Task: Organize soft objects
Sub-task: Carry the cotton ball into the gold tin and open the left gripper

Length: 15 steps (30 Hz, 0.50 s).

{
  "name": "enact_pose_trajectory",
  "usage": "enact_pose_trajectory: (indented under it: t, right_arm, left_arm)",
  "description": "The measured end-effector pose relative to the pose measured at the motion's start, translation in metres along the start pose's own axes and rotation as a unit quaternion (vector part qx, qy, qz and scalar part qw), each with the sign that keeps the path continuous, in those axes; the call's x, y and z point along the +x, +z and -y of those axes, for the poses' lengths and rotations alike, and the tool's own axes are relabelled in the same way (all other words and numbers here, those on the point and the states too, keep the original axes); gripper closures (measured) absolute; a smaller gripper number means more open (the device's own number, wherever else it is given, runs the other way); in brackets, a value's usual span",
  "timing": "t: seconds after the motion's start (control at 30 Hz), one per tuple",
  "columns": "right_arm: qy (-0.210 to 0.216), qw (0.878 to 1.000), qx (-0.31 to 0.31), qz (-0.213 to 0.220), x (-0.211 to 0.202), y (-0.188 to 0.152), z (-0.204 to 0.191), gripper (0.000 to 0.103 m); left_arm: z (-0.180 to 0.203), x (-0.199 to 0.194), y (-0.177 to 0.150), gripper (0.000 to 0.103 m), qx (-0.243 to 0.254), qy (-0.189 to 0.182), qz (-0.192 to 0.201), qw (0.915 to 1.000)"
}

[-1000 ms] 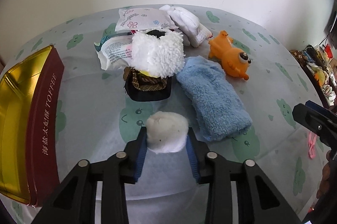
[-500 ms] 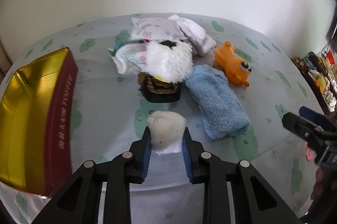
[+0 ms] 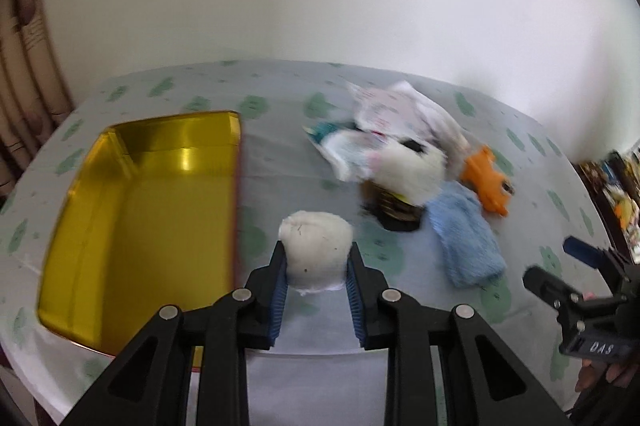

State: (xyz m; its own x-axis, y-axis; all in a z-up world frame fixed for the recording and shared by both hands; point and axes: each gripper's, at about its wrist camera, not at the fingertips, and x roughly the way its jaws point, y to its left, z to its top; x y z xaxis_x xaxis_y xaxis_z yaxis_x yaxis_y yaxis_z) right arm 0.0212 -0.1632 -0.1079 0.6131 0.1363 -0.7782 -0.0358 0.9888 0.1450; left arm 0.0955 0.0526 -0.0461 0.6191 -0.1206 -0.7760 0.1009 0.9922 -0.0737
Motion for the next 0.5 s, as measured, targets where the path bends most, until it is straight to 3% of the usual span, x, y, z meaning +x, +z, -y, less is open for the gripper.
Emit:
enact_pose_trajectory:
  t: [0.33,0.5]
  right_arm:
    - [0.001,0.999,-0.033,-0.018,0.016,0.007,-0.021,0.001]
    - [-0.001,0.998,-0.053,-0.026,0.025,0.011,-0.032,0.001]
  left_arm:
    - [-0.084,-0.007,0.018,0.076,-0.055,0.065,0.009,0.9963]
    - [-0.121,0.005,0.022,0.076,-0.066,0.082,-0.013,0.9943]
